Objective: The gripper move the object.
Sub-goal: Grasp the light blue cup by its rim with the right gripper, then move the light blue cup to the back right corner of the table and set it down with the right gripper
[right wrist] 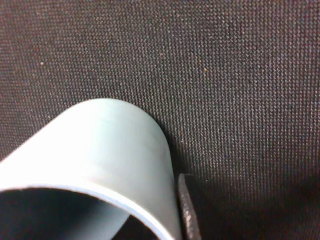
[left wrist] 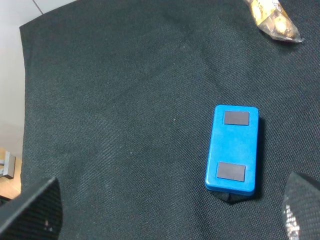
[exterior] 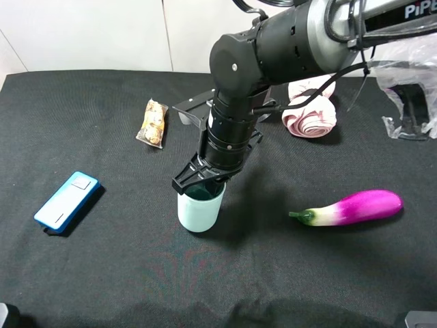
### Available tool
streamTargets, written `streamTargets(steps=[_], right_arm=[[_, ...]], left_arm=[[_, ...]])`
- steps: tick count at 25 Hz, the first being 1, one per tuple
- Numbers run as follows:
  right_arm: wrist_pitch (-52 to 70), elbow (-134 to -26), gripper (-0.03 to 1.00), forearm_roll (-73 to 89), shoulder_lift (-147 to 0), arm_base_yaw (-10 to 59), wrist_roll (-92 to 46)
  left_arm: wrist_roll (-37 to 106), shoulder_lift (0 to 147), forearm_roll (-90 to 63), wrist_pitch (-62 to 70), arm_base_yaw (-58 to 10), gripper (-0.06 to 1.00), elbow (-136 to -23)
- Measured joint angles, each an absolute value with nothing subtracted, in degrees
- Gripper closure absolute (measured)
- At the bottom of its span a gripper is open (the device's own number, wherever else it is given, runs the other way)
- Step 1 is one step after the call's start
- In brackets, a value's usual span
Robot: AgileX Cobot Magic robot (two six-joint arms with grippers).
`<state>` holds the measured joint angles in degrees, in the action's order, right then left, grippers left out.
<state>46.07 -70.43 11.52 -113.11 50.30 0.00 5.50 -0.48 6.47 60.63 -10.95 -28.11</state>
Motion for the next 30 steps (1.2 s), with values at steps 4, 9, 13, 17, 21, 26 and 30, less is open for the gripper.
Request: streamTargets(steps=[4, 9, 13, 17, 21, 26, 30], right_arm=[[46.2, -70.4, 0.97, 11.5, -113.1, 50.3, 0.0], [47.2, -70.4, 0.97, 11.5, -113.0, 50.3, 0.0], [48.5, -70.4, 0.97, 11.4, -112.0, 50.3, 0.0], [50.7, -70.6, 0.97, 10.9, -110.4, 50.3, 0.0], [52.8, -72.8, 0.97, 10.0, -109.5, 50.3, 0.0], [55.8, -75.8, 0.97, 8.5, -108.9, 50.3, 0.0], [58.1, -77.7, 0.97, 7.3, -107.3, 50.3, 0.0]], left_arm=[[5.5, -0.5, 6.5, 60.6, -10.9, 0.01, -28.1], [5.5, -0.5, 6.5, 60.6, -10.9, 0.01, -28.1], [5.5, -0.5, 6.5, 60.6, -10.9, 0.01, -28.1], [5.5, -0.5, 6.5, 60.6, -10.9, 0.01, -28.1], [5.5, -0.5, 6.5, 60.6, -10.9, 0.01, -28.1], [5.5, -0.5, 6.5, 60.6, -10.9, 0.01, -28.1], [5.5, -0.5, 6.5, 60.6, -10.9, 0.01, -28.1]])
